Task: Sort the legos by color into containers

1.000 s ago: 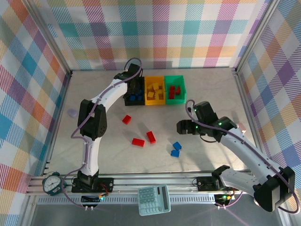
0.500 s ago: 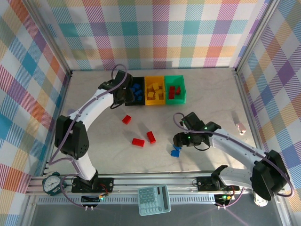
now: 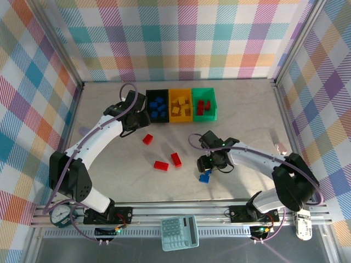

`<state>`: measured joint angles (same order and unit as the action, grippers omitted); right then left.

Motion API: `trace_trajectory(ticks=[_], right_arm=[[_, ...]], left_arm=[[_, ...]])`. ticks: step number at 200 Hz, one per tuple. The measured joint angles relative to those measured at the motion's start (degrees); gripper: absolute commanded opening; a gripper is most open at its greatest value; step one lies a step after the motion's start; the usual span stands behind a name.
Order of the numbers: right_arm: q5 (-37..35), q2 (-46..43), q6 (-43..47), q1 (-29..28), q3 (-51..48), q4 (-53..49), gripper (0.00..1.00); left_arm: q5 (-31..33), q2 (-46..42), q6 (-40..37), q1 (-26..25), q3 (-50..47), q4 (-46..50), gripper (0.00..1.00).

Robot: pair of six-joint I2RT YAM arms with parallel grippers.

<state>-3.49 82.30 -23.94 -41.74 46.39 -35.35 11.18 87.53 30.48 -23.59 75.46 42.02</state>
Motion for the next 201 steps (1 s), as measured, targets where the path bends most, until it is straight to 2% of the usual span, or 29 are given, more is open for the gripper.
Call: trace_trajectory(ticks=[201], right_arm=[[-1.01, 6.27, 1.70, -1.01, 1.09, 1.11, 0.50]], left_arm=[[0.00, -0.02, 0.00, 0.00, 0.00, 0.09, 0.57]])
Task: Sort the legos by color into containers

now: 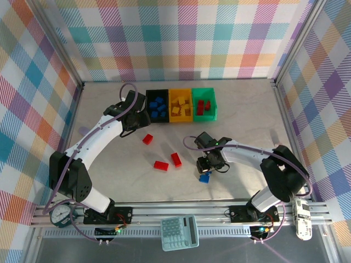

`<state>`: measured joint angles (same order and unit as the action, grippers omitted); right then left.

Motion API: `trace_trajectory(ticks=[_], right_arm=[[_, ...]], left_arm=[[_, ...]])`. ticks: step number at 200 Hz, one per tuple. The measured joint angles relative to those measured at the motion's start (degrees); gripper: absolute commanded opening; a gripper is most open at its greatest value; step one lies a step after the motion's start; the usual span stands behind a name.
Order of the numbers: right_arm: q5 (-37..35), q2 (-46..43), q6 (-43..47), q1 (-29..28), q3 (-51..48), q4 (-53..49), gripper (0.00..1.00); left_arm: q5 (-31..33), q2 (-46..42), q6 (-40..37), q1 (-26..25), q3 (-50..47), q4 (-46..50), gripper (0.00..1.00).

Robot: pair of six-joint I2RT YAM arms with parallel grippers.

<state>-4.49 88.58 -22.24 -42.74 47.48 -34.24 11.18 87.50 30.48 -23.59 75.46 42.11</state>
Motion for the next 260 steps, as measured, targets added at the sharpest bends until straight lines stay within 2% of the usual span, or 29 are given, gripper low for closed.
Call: trace_trajectory(ticks=[19, 79, 134, 191, 260], right_arm=[[0.00, 0.68, 0.13, -0.04, 0.00, -0.02, 0.50], [-1.09, 0.96, 0.57, -0.04, 0.79, -0.44, 0.36], [-2.38, 1.36, 2.58, -0.04, 7.13, -1.51, 0.33], [-1.88, 3.85, 6.84, 0.09, 21.73, -2.69, 0.31], [2.78, 17.62, 11.93, 2.10, 45.72, -3.50, 0.28]], left_arm=[[0.00, 0.00, 0.00, 0.00, 0.00, -0.02, 0.57], [0.02, -0.28, 0.00, 0.00, 0.00, 0.04, 0.57], [0.37, -1.33, 0.00, -0.02, 0.00, 0.46, 0.57], [0.28, -2.47, 0.02, -0.42, -0.70, 0.94, 0.57], [0.24, -6.80, 1.77, -3.76, -4.76, 1.31, 0.57]])
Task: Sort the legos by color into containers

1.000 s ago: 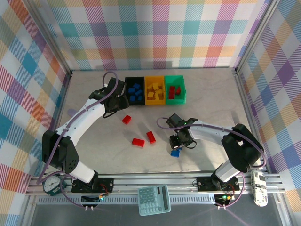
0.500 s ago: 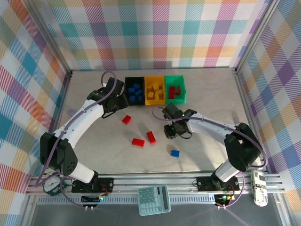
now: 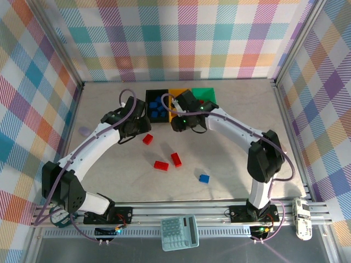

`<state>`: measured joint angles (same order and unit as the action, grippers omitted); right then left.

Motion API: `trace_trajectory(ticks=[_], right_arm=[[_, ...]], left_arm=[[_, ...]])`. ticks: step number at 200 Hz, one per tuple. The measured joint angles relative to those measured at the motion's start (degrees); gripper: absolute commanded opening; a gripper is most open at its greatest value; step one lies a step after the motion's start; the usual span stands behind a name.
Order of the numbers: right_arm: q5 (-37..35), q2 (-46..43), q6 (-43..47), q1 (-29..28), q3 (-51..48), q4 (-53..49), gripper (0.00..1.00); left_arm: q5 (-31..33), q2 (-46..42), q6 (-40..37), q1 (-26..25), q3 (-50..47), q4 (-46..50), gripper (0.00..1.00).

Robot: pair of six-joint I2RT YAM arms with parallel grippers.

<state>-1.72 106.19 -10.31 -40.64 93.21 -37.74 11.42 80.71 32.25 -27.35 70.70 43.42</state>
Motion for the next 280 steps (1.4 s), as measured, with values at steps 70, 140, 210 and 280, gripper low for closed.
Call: trace_trajectory(ticks=[70, 140, 210, 280], right_arm=[[2.47, 18.12, 0.94, 1.18, 25.51, -0.94, 0.27], [4.00, 32.24, -1.68, 1.68, 40.98, 1.29, 0.32], [4.17, 41.00, -4.09, 1.92, 54.10, 0.09, 0.59], [3.69, 34.23, -2.75, 2.51, 43.63, -0.66, 0.60]], left_arm=[[1.07, -7.37, 1.90, -1.40, -5.62, 2.95, 0.59], [1.31, -10.12, 3.37, -1.40, -8.11, 4.57, 0.59], [1.68, -11.26, 3.37, -1.40, -8.11, 5.07, 0.61], [1.46, -11.82, 3.34, -1.62, -8.11, 6.01, 0.63]])
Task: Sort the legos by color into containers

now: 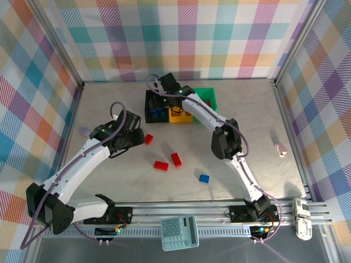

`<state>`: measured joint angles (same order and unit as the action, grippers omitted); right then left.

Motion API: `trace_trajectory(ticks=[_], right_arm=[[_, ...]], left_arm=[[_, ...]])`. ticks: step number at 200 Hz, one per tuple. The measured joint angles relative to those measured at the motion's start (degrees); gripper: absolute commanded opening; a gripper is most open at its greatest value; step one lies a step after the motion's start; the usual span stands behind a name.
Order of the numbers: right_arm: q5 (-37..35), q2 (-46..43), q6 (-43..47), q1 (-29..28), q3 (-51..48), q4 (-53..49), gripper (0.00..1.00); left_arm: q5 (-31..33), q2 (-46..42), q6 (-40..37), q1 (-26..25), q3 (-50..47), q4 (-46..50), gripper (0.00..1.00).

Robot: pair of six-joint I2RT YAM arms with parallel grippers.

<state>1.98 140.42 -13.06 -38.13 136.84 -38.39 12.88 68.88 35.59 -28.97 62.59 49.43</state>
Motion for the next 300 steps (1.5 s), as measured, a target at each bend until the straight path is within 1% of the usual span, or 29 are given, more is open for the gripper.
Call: trace_trajectory(ticks=[15, 46, 90, 122, 154, 179, 207, 225, 263, 300], right_arm=[[-0.22, -5.51, 0.48, 0.24, -7.21, 0.44, 0.61], [-0.66, -20.81, 0.48, 1.31, -24.57, 3.61, 0.63], [-1.55, -40.81, 0.20, 4.15, -45.51, 7.69, 0.66], [-2.21, -50.60, -0.66, 7.72, -59.08, 8.20, 0.67], [-2.34, -57.33, -2.64, 14.10, -69.66, 7.37, 0.69], [-1.79, -61.44, -3.50, 19.17, -74.03, 6.45, 0.70], [1.20, -63.41, -3.91, 24.57, -74.88, 6.23, 0.70], [3.08, -64.13, -3.85, 27.32, -75.47, 6.14, 0.72], [7.13, -64.63, -3.04, 32.11, -78.05, 6.05, 0.72], [9.60, -65.37, -2.58, 33.75, -80.46, 5.99, 0.72]], left_arm=[[-0.02, 0.33, 0.00, -0.57, 0.00, -0.09, 0.64], [-0.46, 2.62, 0.31, -2.36, 0.00, -1.20, 0.64], [-1.92, 9.27, 1.16, -7.13, 0.11, -5.07, 0.64], [-3.30, 16.37, 1.31, -12.46, 2.84, -6.67, 0.64], [-5.40, 24.00, 2.19, -20.46, 8.15, -8.02, 0.65], [-7.34, 29.64, 3.87, -26.43, 12.04, -9.18, 0.65], [-8.48, 37.03, 7.15, -32.63, 16.72, -9.44, 0.66], [-9.31, 40.63, 9.35, -35.45, 18.38, -9.60, 0.66], [-10.54, 45.94, 12.55, -38.84, 22.51, -9.51, 0.67], [-11.54, 48.19, 13.27, -39.65, 24.70, -9.42, 0.67]])
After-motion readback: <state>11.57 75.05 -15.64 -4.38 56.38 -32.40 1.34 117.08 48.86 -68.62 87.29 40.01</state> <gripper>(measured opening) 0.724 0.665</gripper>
